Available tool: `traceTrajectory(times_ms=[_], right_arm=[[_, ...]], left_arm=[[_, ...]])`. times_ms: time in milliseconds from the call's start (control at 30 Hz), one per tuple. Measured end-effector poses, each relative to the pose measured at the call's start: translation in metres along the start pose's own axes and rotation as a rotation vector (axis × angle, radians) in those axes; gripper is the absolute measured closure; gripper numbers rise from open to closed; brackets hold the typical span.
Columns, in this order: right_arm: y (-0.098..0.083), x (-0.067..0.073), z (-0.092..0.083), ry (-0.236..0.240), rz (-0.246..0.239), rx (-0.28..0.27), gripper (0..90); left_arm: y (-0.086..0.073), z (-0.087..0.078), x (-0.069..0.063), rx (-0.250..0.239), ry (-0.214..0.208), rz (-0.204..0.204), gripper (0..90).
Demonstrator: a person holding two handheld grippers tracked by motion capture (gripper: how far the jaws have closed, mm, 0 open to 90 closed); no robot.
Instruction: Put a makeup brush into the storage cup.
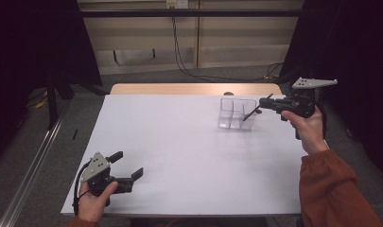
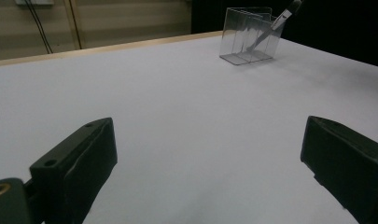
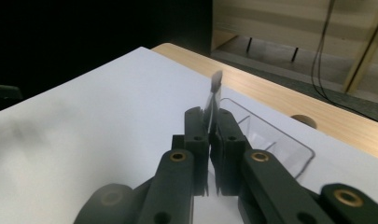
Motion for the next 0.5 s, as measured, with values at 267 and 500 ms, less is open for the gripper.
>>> traceTrajectory(times_ms=[267,500], right_arm=[[0.003,-0.015,0.010,-0.060,0.025,0.015,86.3],[0.012,-0.017,0.014,-0.093,-0.007,0.026,86.3]], left_arm=[[0.000,0.000,0.000,0.001,0.000,0.002,3.6],[0.000,0.000,0.000,0.009,-0.001,0.008,3.6]])
Point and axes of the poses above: each handheld gripper's, and its own axes: z roughly forward along the jaws, y roughly out of its top, x roughly to its left, the point moved 4 cm from there along z, roughly forward along the jaws, and after that the axes turned 5 degrees about z, right-handed, at the moved point
